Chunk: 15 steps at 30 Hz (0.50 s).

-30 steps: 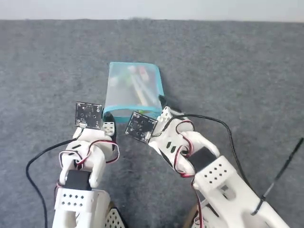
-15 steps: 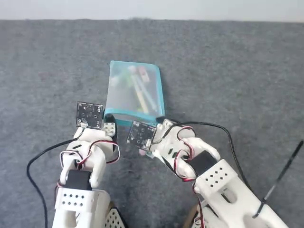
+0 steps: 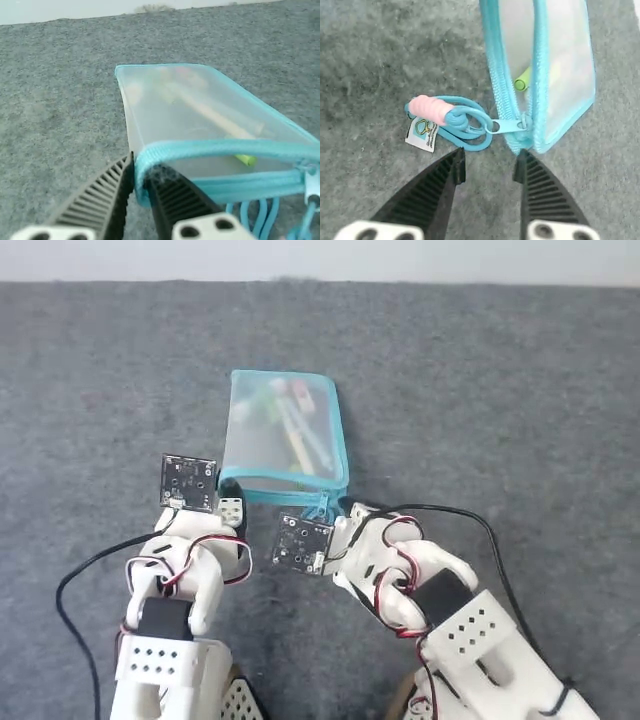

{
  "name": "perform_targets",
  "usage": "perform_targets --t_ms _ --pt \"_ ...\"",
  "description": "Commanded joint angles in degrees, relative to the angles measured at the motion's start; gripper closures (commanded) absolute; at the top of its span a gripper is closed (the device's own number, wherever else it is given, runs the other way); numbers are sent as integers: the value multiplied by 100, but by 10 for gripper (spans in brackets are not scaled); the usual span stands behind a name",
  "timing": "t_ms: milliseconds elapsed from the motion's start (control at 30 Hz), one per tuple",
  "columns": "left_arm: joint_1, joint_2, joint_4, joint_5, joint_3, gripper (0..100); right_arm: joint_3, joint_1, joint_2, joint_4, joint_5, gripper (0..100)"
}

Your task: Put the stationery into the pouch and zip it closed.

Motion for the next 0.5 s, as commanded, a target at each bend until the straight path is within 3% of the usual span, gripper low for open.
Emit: perform_targets --t_ms 0,233,467 --pt "26 -114 0 -53 -303 988 -62 -13 92 -145 -79 753" --pt "62 -114 0 -53 -303 988 -62 13 154 -101 114 735" --pt "70 -114 -9 -53 -303 988 -26 602 163 -382 299 735"
